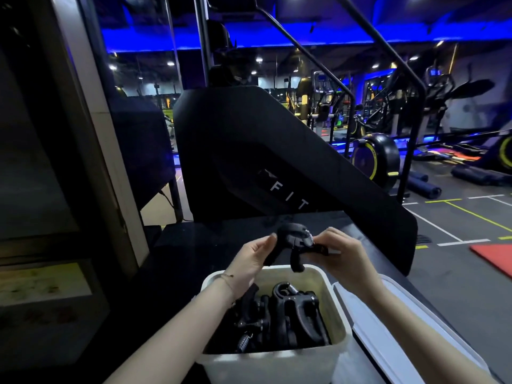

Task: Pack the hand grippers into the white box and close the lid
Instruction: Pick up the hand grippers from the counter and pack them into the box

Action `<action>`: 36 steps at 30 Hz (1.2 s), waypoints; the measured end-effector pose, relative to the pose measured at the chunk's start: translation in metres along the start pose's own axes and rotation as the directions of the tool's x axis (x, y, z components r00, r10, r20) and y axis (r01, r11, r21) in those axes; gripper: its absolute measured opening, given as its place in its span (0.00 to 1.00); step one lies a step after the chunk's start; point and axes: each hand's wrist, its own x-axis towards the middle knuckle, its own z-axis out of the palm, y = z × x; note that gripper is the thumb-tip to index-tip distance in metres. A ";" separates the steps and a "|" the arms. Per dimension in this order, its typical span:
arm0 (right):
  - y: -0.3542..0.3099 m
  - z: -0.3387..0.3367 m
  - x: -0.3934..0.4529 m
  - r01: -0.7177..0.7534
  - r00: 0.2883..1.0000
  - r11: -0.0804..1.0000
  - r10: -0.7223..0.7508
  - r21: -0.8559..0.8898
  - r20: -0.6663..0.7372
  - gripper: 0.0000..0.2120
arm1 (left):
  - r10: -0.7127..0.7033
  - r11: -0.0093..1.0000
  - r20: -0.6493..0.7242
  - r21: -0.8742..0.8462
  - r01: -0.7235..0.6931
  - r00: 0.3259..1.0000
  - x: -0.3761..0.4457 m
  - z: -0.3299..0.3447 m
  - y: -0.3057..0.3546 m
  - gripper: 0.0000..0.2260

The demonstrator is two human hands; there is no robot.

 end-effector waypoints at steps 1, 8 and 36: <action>0.002 0.000 -0.005 0.079 0.997 0.995 -0.080 -0.066 -0.014 0.08 | -0.065 0.997 -0.015 -0.045 0.064 0.998 0.002 0.001 0.001 0.23; 0.005 0.006 -0.036 0.358 0.934 0.865 -0.333 -0.350 0.132 0.08 | -0.388 0.921 -0.146 -0.032 0.387 0.910 0.013 -0.007 -0.003 0.10; 0.018 0.000 -0.046 0.103 0.693 0.813 0.355 -0.574 0.627 0.09 | 0.128 0.234 -0.031 0.972 0.000 0.991 -0.032 -0.019 -0.056 0.19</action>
